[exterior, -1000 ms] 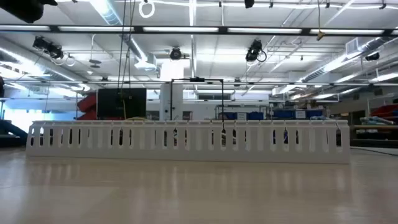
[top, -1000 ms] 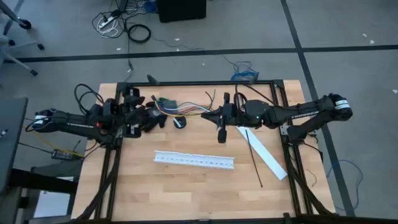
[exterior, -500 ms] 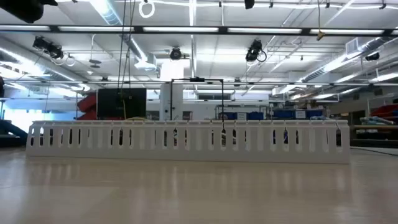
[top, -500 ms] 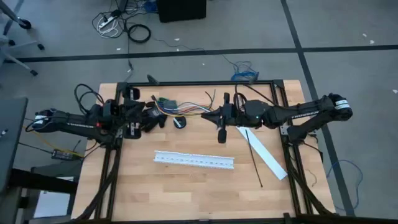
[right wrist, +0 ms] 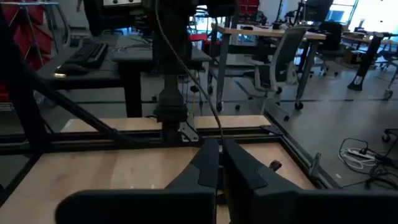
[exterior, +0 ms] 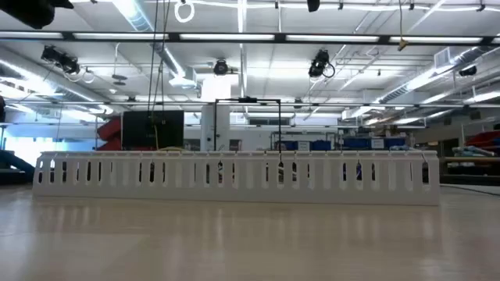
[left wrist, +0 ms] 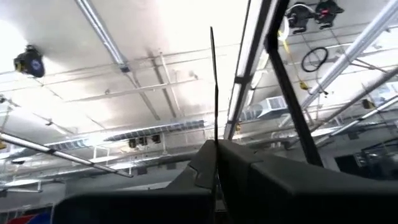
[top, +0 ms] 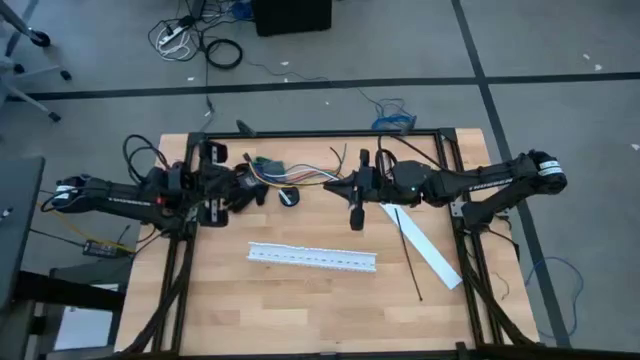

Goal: Ziptie cables
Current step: Wrap the cable wires with the black zip tie

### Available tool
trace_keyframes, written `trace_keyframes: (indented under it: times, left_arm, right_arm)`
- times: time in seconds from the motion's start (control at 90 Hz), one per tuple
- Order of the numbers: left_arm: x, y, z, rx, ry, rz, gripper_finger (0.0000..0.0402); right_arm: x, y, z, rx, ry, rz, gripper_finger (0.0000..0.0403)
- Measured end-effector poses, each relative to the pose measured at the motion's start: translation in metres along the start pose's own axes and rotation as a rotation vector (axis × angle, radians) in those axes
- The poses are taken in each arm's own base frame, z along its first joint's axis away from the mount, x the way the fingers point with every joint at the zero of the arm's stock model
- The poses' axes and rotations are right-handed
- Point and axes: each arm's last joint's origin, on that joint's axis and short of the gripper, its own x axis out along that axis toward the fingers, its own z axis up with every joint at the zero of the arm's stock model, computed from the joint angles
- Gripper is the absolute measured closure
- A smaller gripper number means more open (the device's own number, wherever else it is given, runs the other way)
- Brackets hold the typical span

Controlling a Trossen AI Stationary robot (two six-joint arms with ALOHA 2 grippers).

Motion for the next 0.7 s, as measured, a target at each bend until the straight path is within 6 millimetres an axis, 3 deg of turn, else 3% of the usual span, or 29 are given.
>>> trace_keyframes:
  times: [0.244, 0.5, 0.7]
  left_arm:
    - [0.0, 0.0, -0.002, 0.003, 0.023, -0.008, 0.0401]
    - [0.0, -0.001, -0.004, 0.032, 0.042, -0.011, 0.0401]
    - [-0.002, -0.003, -0.02, 0.19, 0.211, -0.026, 0.0402]
  right_arm:
    - [0.0, 0.0, 0.0, -0.001, 0.002, 0.0, 0.0345]
    - [0.001, -0.002, -0.003, 0.066, 0.029, 0.015, 0.0234]
    - [0.003, -0.014, -0.002, 0.244, 0.016, -0.017, 0.0163]
